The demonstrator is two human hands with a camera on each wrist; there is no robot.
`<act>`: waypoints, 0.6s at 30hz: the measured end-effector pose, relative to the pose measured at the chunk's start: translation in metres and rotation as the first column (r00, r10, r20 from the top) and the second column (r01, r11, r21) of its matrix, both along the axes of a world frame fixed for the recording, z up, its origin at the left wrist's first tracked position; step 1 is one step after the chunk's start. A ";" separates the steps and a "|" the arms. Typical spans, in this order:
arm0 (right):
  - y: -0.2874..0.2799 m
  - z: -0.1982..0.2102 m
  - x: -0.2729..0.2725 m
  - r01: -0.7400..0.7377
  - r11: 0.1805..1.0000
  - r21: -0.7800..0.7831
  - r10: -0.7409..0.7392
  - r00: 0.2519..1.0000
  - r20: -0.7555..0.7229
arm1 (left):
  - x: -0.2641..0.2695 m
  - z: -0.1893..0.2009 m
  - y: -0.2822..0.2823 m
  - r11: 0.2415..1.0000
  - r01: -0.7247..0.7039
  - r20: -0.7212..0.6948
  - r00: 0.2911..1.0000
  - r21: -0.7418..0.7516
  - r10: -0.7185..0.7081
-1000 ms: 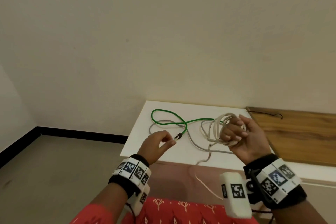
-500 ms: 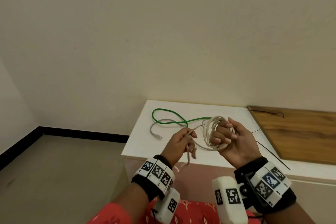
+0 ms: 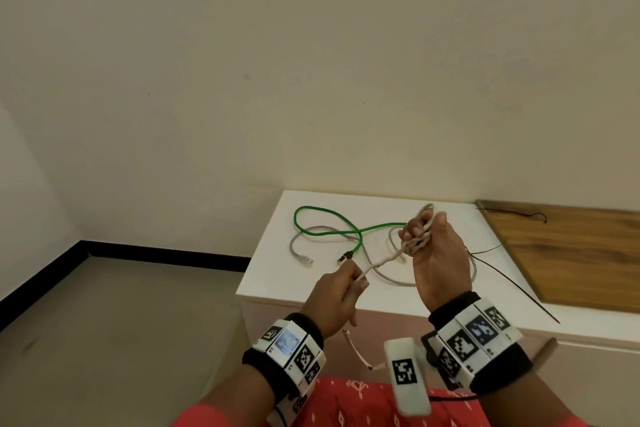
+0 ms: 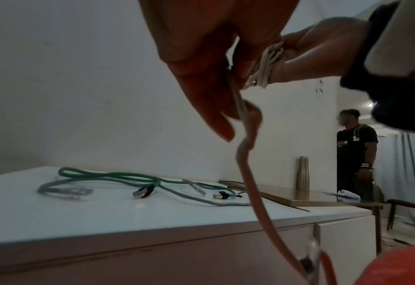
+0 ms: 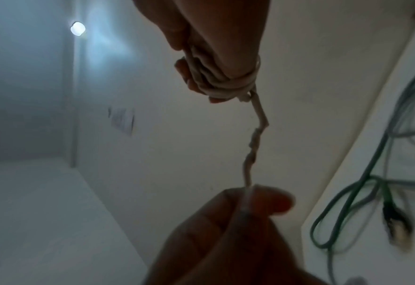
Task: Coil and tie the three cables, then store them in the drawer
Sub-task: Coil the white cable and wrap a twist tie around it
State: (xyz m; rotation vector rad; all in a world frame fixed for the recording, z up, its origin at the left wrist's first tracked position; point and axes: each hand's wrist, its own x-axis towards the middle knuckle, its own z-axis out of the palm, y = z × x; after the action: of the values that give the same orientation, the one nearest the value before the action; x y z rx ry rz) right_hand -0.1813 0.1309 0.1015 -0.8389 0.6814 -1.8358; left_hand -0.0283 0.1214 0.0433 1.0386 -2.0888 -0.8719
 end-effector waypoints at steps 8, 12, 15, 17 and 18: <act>-0.010 -0.018 0.002 0.317 0.933 -0.171 -0.342 0.625 -0.702 | 0.000 -0.012 -0.004 0.963 0.087 0.229 0.973 -0.254 -0.027; -0.012 -0.033 0.007 0.160 0.976 -0.146 -0.142 -0.035 -0.989 | 0.003 -0.002 -0.005 0.898 0.031 0.308 0.944 -0.438 0.118; -0.013 -0.039 0.000 0.196 0.979 0.055 0.104 -0.247 -0.963 | 0.007 0.004 -0.006 0.816 -0.053 0.262 0.933 -0.576 0.245; -0.008 -0.038 -0.004 0.117 0.979 0.168 0.186 -0.170 -0.968 | 0.011 0.007 -0.006 0.791 -0.124 0.154 0.951 -0.598 0.266; -0.004 -0.035 -0.004 0.079 0.969 0.236 0.245 -0.135 -0.960 | 0.012 0.007 -0.008 0.796 -0.147 0.106 0.961 -0.587 0.256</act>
State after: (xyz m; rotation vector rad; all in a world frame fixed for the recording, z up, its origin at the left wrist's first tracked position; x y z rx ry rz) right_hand -0.1854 0.1267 0.0661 -2.1219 1.6996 -0.4765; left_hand -0.0167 0.1137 0.0505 0.9970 -2.1304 -0.0096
